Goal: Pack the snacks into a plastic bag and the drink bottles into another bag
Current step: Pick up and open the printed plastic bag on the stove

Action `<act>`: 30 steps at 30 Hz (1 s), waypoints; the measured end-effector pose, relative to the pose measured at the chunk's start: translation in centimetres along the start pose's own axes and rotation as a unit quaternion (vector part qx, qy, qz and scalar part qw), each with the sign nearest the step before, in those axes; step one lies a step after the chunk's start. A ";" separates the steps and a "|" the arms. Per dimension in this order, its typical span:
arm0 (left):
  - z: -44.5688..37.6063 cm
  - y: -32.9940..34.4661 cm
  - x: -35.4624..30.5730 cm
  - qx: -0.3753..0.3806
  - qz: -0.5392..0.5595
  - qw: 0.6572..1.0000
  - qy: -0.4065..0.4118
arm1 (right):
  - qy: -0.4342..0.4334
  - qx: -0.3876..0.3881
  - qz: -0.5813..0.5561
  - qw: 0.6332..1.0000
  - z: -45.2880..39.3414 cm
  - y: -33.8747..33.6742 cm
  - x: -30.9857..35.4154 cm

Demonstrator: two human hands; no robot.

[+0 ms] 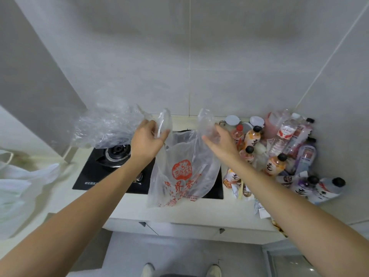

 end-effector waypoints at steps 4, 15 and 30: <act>-1.5 -1.4 -1.3 -0.004 0.048 0.998 0.041 | -0.061 -0.055 -0.040 0.996 -0.3 -0.4 2.6; -4.0 -4.9 -1.6 0.088 0.022 0.983 0.162 | -0.088 0.003 0.000 0.996 -1.3 2.2 8.9; -4.9 -6.1 -0.8 0.146 -0.032 0.973 0.174 | -0.117 0.060 0.233 0.964 -1.4 6.5 9.1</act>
Point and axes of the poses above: each hand's wrist, its own z-axis away from the middle knuckle, its own y-axis out of the palm, x = y × z, the point moved 6 cm from there along -z, towards the middle knuckle, and after that the axes turned 10 degrees about -x, right-handed, at the moved point
